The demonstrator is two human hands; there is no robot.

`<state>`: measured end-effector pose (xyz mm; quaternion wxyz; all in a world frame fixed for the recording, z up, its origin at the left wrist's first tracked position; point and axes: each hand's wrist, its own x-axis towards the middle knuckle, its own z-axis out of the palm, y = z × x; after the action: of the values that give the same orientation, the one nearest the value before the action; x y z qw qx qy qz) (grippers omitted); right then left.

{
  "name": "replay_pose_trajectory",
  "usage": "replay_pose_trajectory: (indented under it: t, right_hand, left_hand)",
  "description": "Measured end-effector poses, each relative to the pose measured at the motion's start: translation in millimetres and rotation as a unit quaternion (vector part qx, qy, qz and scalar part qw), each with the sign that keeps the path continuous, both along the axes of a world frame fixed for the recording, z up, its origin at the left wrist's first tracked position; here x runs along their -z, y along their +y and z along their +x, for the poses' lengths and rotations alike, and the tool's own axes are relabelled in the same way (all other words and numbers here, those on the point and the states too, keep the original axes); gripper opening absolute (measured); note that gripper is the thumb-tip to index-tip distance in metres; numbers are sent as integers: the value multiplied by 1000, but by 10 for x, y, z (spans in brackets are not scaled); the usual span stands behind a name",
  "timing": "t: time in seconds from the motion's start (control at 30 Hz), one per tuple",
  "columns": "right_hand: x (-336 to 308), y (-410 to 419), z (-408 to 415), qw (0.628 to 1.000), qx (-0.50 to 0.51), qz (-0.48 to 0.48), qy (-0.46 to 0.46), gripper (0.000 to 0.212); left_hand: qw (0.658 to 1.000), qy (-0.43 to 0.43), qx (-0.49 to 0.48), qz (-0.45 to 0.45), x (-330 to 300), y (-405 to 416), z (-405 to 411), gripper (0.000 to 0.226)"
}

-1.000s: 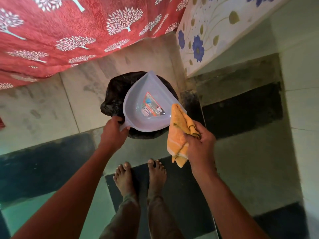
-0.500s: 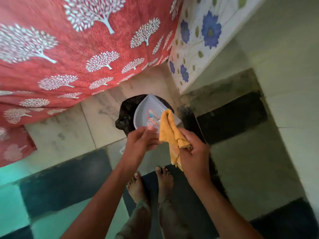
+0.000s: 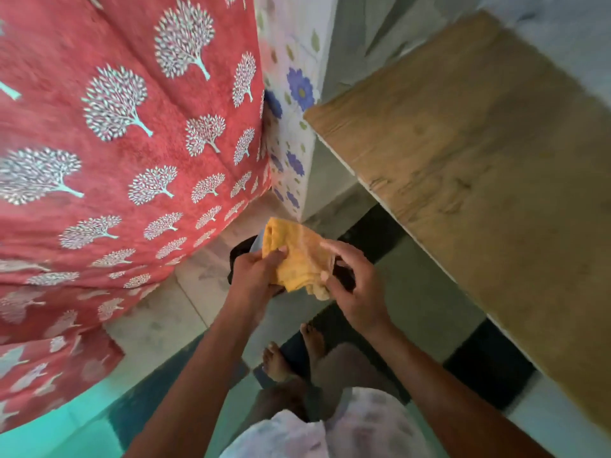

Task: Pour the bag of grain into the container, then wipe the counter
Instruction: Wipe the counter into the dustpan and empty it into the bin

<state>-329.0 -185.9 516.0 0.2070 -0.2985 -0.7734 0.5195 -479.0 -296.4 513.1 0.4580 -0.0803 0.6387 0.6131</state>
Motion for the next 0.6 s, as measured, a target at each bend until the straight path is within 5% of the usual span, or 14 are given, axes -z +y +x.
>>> replay_pose_trajectory:
  t: [0.17,0.3,0.37,0.6]
  right_hand:
    - [-373,212,261,964,189,-180,-43,34]
    - [-511,579,359,853,217,-458,127,40]
    - [-629,839,431,836,236,-471,152,33]
    - [-759,1937,590,887,321,-314,109,31]
  left_hand:
    - [991,-79,36,103,-529,266,201,34]
    - [978,-103,91,155,-759,724,352,32]
    - [977,-92,118,154,-825,996,410,34]
    - [986,86,135,52,-939,1952,515,47]
